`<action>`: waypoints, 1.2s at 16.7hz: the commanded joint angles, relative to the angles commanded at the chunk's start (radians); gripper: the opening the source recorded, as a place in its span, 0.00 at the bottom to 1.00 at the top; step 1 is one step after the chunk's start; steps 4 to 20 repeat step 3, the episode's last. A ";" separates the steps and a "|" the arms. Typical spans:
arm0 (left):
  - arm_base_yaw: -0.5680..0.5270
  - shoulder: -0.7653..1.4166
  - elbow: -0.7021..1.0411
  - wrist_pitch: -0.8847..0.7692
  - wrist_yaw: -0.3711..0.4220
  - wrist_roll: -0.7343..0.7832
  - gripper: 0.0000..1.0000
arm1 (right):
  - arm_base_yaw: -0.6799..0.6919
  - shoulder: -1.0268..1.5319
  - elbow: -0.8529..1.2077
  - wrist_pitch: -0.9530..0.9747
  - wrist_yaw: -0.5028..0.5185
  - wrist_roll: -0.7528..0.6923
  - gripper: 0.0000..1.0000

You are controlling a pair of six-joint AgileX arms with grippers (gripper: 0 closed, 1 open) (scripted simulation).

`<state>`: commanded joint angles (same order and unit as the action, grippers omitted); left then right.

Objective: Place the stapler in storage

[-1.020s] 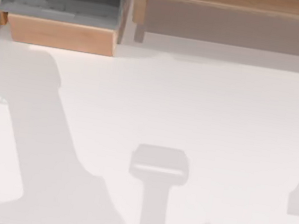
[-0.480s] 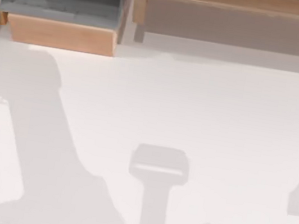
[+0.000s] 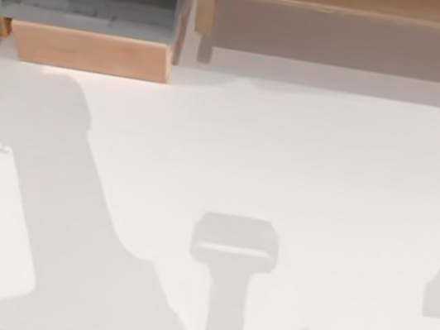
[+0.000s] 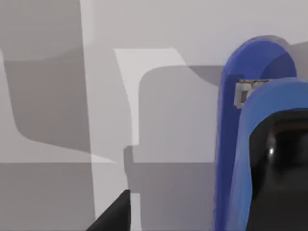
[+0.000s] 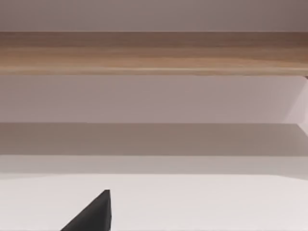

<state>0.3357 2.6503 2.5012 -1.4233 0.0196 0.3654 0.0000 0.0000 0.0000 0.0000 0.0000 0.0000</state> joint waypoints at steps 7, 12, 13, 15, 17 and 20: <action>0.000 0.000 0.000 0.000 0.000 0.000 1.00 | 0.000 0.000 0.000 0.000 0.000 0.000 1.00; 0.000 0.000 0.000 0.000 0.000 0.000 1.00 | 0.000 0.000 0.000 0.000 0.000 0.000 1.00; 0.000 0.000 0.000 0.000 0.000 0.000 1.00 | 0.000 0.000 0.000 0.000 0.000 0.000 1.00; 0.000 0.000 0.000 0.000 0.000 0.000 1.00 | 0.000 0.000 0.000 0.000 0.000 0.000 1.00; 0.000 0.000 0.000 0.000 0.000 0.000 1.00 | 0.000 0.000 0.000 0.000 0.000 0.000 1.00; 0.000 0.000 0.000 0.000 0.000 0.000 1.00 | 0.000 0.000 0.000 0.000 0.000 0.000 1.00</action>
